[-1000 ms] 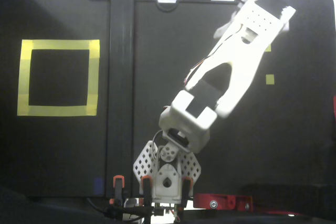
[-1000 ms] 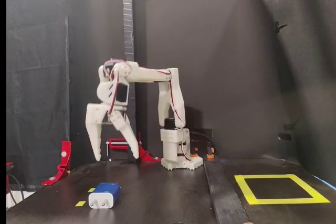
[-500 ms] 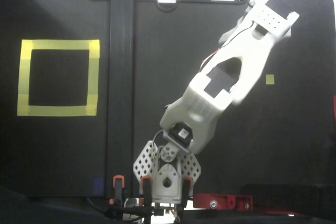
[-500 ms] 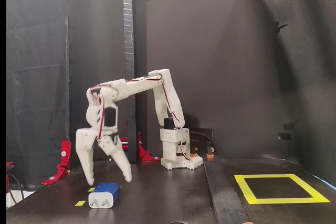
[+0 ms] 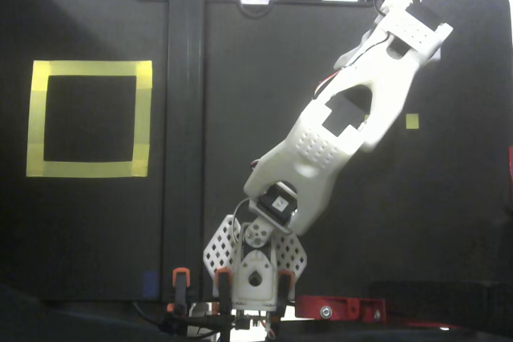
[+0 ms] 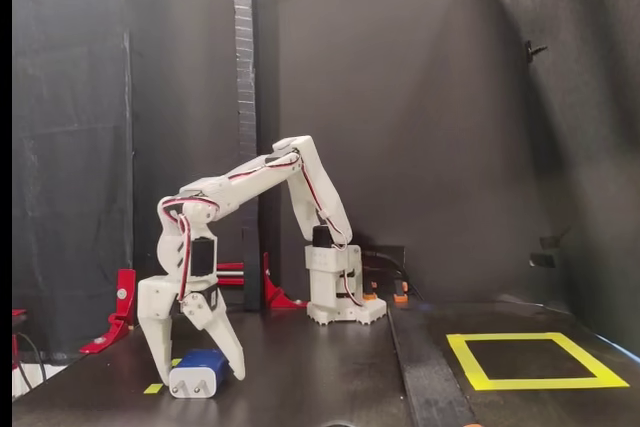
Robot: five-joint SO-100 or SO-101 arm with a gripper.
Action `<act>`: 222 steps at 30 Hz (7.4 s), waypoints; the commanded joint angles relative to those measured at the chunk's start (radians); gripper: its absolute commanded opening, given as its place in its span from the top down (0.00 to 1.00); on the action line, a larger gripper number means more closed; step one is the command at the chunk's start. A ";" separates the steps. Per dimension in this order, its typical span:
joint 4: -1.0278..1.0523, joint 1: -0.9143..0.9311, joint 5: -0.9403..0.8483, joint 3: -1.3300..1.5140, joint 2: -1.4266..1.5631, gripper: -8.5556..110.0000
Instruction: Grasp the block and place it in the designated area.
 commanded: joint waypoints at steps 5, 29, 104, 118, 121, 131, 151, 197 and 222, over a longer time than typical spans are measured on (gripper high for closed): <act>0.003 -0.011 -0.008 -0.040 -0.006 0.70; 0.080 -0.017 -0.008 -0.052 0.031 0.76; 0.454 -1.129 1.089 -0.060 0.400 0.76; 0.480 -1.414 1.336 -0.061 0.357 0.76; 0.494 -1.459 1.371 -0.061 0.362 0.76; 0.503 -1.486 1.390 -0.061 0.377 0.76; 0.324 -1.489 1.422 -0.058 0.086 0.76; 0.310 -1.494 1.408 -0.060 0.043 0.54; 0.526 -1.453 1.365 -0.060 0.430 0.54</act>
